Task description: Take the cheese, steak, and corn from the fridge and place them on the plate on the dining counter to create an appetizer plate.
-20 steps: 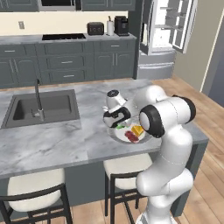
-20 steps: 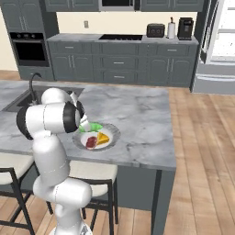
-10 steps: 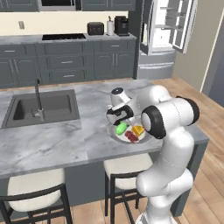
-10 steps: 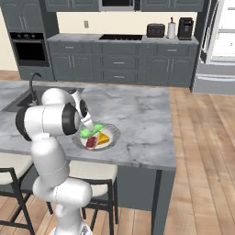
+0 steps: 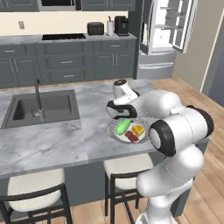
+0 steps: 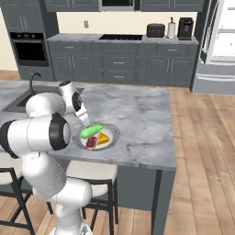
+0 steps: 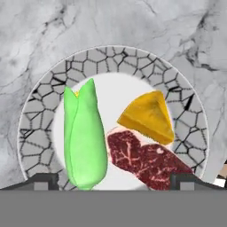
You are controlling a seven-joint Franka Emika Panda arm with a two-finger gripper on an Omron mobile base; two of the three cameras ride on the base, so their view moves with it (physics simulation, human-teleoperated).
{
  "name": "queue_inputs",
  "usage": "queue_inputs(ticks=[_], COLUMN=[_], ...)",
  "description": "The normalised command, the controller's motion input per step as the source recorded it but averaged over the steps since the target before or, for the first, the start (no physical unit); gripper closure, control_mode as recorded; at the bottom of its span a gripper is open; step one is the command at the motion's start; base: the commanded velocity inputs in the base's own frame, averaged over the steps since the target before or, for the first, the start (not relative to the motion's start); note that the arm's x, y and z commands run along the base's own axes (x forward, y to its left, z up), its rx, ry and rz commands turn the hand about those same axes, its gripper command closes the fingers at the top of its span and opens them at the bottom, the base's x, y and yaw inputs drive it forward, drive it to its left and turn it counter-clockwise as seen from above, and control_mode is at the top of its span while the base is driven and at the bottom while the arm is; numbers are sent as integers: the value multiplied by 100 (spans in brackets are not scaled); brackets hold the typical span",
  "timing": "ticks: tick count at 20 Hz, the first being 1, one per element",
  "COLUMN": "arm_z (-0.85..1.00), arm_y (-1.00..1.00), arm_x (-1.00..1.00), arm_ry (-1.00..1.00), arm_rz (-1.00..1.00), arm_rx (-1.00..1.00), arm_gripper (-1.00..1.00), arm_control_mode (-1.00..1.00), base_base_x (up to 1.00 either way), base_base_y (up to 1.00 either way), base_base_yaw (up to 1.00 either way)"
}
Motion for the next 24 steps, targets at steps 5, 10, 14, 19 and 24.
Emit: queue_inputs(ticks=[5, 10, 14, 19, 24], arm_z=[60, 55, 51, 36, 32], arm_y=[-7, -41, -20, 18, 58], arm_x=[-100, -99, -100, -100, -81], arm_ry=[-5, -16, -18, -24, -33], arm_rz=[6, 25, 26, 13, 1], arm_rx=[0, 0, -3, -21, -32], arm_gripper=[-100, -100, -100, -100, -100], arm_control_mode=[-100, -100, -100, -100, -100], base_base_x=[0, 0, 0, 0, 0], base_base_y=[0, 0, 0, 0, 0], base_base_yaw=[0, 0, 0, 0, 0])
